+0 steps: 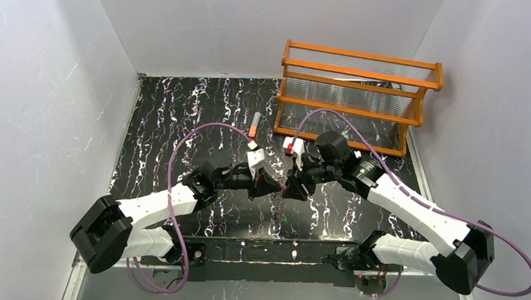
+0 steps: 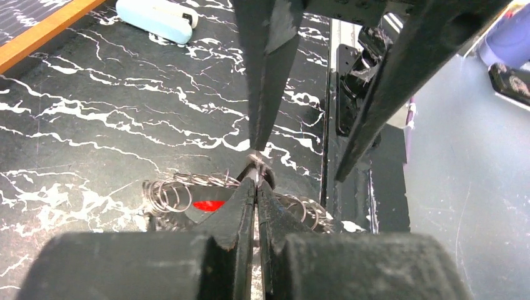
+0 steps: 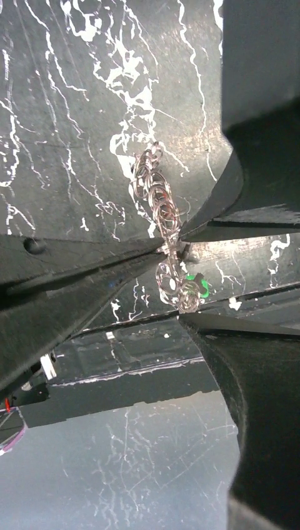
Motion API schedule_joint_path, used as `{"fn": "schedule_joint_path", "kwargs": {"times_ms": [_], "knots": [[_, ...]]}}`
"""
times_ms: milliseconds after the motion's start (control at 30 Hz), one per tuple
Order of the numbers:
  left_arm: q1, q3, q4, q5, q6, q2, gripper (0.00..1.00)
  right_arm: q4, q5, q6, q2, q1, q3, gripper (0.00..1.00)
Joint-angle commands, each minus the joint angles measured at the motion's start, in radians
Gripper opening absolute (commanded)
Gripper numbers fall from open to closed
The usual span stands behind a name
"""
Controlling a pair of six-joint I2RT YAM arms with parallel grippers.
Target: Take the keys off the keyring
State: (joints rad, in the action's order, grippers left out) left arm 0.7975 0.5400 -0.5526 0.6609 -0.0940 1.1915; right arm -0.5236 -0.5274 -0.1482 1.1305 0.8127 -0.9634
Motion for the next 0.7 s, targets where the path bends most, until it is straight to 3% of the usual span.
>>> {"fn": "schedule_joint_path", "kwargs": {"times_ms": [0, 167, 433, 667], "knots": [[-0.014, -0.046, -0.179, -0.042, -0.112, -0.055, 0.00, 0.251, -0.032, 0.068, -0.114, 0.005, 0.096, 0.55], [-0.017, -0.103, -0.293, -0.084, -0.176, -0.108, 0.00, 0.498, 0.147, 0.155, -0.253, -0.001, 0.253, 0.65], [-0.018, -0.126, -0.398, -0.057, -0.230, -0.130, 0.00, 1.025, 0.085, 0.387, -0.386, -0.051, 0.542, 0.60], [-0.018, -0.114, -0.406, 0.011, -0.206, -0.133, 0.00, 1.195, -0.017, 0.420, -0.379, -0.111, 0.626, 0.58]]}}
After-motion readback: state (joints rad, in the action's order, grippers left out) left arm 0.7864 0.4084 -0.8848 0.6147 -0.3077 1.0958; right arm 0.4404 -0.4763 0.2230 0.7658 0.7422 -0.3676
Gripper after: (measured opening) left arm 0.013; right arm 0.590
